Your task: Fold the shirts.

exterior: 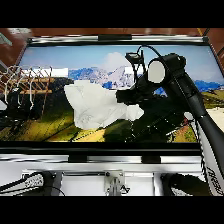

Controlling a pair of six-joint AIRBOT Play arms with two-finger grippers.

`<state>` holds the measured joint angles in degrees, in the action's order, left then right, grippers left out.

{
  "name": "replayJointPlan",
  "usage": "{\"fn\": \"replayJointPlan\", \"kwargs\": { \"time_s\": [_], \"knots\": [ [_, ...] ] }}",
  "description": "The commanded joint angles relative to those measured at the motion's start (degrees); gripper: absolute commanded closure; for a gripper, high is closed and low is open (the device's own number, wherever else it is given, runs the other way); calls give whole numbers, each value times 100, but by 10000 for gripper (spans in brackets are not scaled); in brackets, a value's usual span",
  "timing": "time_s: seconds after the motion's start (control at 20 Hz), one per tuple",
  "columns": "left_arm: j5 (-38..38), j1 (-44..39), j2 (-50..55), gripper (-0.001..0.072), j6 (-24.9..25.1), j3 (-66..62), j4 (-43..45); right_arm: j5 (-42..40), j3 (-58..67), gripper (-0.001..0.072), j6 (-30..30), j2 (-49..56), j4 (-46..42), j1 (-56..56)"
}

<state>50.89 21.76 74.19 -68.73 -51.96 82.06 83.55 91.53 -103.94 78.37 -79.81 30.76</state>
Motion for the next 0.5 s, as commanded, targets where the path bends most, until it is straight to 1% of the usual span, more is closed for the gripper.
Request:
{"fn": "replayJointPlan", "kwargs": {
  "time_s": [0.0,0.05,0.15,0.2,0.35,0.4,0.45],
  "knots": [
    [-83,4,317,126,17,2,-2,4,7,640,-61,4,35,7],
    [-87,4,398,126,33,0,-4,4,7,640,-61,4,35,7],
    [-87,4,511,129,216,0,-210,4,7,640,-61,4,28,4],
    [-96,2,549,168,229,0,-299,2,7,640,-61,4,26,4],
    [-188,0,601,178,229,2,-393,4,7,640,-63,4,28,7],
    [-190,0,612,207,229,2,-391,4,7,640,-61,4,28,4],
    [-186,0,627,267,229,2,-391,2,7,640,-61,4,26,4]
  ]
}}
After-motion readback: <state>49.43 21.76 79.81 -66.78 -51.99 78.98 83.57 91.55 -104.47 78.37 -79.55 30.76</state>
